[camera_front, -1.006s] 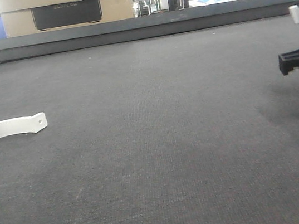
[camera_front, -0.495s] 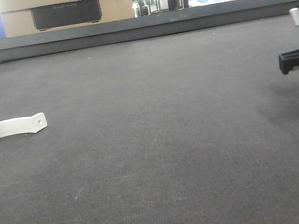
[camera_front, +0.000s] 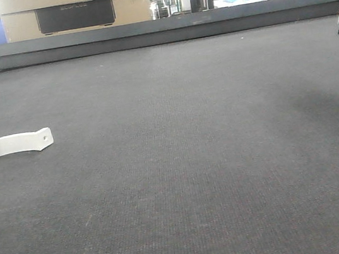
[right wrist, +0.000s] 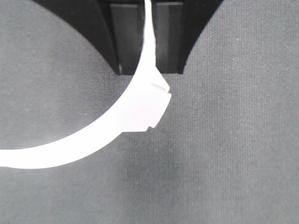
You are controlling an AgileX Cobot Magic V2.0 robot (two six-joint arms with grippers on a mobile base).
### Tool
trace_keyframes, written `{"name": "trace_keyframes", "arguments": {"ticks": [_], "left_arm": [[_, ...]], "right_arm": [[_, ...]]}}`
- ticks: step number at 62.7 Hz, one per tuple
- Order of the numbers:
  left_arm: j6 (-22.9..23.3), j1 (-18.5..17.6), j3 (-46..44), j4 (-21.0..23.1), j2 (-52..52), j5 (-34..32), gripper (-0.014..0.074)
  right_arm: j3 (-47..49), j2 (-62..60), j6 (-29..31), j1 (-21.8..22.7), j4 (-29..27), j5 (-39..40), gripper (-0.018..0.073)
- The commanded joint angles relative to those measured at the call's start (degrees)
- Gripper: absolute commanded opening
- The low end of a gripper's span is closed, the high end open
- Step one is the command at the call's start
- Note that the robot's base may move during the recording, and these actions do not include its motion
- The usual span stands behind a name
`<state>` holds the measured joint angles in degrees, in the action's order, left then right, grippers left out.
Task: Grab PVC pipe and place in blue bin
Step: 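Close both grippers on the white bracket's arc, then lift the held bracket up off the table with both grippers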
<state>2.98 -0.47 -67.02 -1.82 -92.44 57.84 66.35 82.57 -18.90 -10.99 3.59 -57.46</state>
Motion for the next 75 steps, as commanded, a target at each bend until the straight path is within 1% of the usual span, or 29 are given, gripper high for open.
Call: {"name": "trace_keyframes", "arguments": {"ticks": [1, 6, 14, 17, 20, 25, 37, 42, 48, 50, 53, 58, 65, 74, 75], "left_arm": [[-0.2, 0.1, -0.8, -0.2, -1.8, -1.4, -0.0108], [-0.2, 0.1, -0.8, -0.2, -2.6, -2.8, -0.0048], [-0.2, 0.1, -0.4, -0.2, -2.9, -3.3, 0.0162], [0.3, 0.1, -0.1, -0.2, -2.9, -3.3, 0.0214], [1.3, 0.3, 0.5, -0.2, -3.0, -3.8, 0.0253], [2.1, 0.6, 1.0, 0.0, -3.9, -3.9, 0.0265], [2.1, 0.8, 1.0, 0.0, -6.8, -3.7, 0.0264], [2.2, 0.8, 1.0, 0.2, -7.4, -3.7, 0.0244], [2.2, 0.8, 1.0, 1.1, -7.5, -3.7, 0.0145], [2.2, 0.8, 1.0, 1.1, -7.5, -3.8, 0.0087], [2.2, 0.8, 1.0, 1.1, -7.5, -3.9, 0.0026], [2.2, 0.8, 1.0, 1.1, -7.5, -4.2, -0.0113], [2.2, 0.8, 1.0, 1.1, -7.5, -3.9, -0.0111], [2.2, 0.8, -0.8, 1.2, -6.7, 0.6, -0.0111], [2.2, 0.8, -1.0, 1.8, -6.5, 1.0, -0.0111]], "right_arm": [[0.3, -0.3, 0.6, -0.2, 0.6, 0.2, -0.0168], [0.3, -0.3, 0.6, -0.2, 0.6, 0.2, -0.0168], [0.3, -0.3, 0.6, -0.2, 0.6, 0.3, -0.0168], [0.3, -0.3, 0.6, -0.2, 0.6, 0.5, -0.0168], [0.3, -0.3, 0.6, -0.2, 0.6, 0.6, -0.0168], [0.3, -0.3, 0.6, -0.2, 0.6, 1.1, -0.0168], [0.3, -0.3, 0.6, -0.2, 0.6, 1.6, -0.0168], [0.3, -0.3, 0.6, -0.2, 0.6, 1.8, -0.0168], [0.3, -0.3, 0.6, -0.2, 0.6, 1.8, -0.0168], [0.3, -0.3, 0.6, -0.2, 0.6, 1.8, -0.0168], [0.3, -0.3, 0.6, -0.2, 0.6, 1.8, -0.0168], [0.3, -0.3, 0.6, -0.2, 0.6, 1.8, -0.0168], [0.3, -0.3, 0.6, -0.2, 0.6, 1.8, -0.0168], [0.3, -1.8, 0.6, -0.2, 0.6, 1.6, -0.0168], [0.3, -2.1, 0.6, -0.2, 0.6, 1.6, -0.0168]]}}
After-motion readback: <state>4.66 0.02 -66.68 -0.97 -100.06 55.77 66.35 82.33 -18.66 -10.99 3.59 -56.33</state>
